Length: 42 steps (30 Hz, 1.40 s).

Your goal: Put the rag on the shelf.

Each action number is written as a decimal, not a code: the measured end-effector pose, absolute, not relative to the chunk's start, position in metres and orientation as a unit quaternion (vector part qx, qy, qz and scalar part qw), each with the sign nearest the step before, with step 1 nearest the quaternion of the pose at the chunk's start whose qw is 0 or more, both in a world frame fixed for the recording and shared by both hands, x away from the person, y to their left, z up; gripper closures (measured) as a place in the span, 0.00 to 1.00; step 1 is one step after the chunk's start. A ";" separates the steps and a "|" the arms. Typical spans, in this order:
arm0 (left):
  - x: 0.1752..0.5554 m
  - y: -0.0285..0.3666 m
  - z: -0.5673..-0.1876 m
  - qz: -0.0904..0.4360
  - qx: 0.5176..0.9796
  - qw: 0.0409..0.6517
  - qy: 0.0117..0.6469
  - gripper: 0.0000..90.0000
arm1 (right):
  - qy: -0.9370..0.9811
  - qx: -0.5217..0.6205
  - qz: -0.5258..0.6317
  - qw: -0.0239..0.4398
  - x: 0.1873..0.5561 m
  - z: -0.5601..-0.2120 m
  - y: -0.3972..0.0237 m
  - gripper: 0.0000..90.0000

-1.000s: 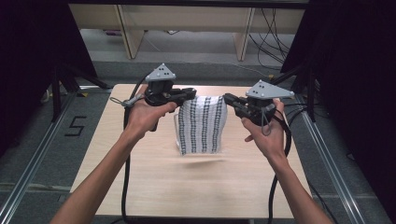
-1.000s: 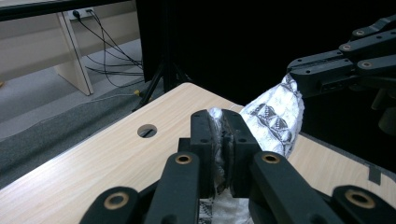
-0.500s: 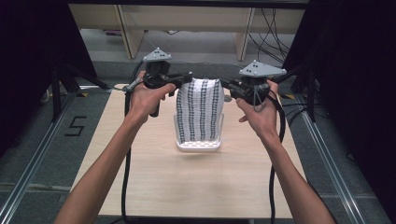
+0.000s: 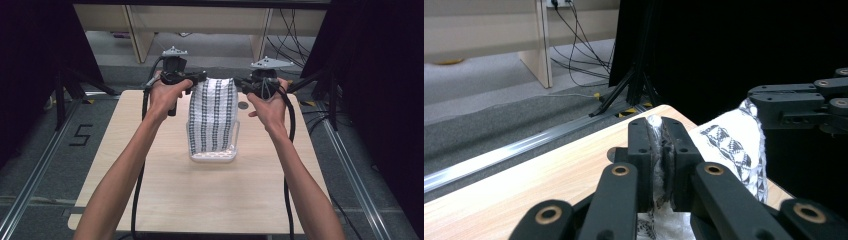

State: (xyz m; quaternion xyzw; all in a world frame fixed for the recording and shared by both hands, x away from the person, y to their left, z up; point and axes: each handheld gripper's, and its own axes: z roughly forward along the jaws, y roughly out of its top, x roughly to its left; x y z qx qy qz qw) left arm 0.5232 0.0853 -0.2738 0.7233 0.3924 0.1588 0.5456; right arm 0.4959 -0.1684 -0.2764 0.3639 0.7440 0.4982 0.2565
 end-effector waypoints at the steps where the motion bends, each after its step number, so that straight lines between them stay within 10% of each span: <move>1: 0.525 0.085 -0.275 0.157 0.722 0.546 0.395 0.93 | 0.740 0.370 0.502 0.252 0.499 -0.278 -0.168 0.98; 36: 0.561 0.088 -0.331 0.136 0.744 0.484 0.439 0.89 | 0.757 0.434 0.449 0.191 0.550 -0.334 -0.155 0.94; 42: 0.564 0.090 -0.338 0.132 0.759 0.462 0.439 0.70 | 0.753 0.453 0.439 0.190 0.553 -0.340 -0.156 0.81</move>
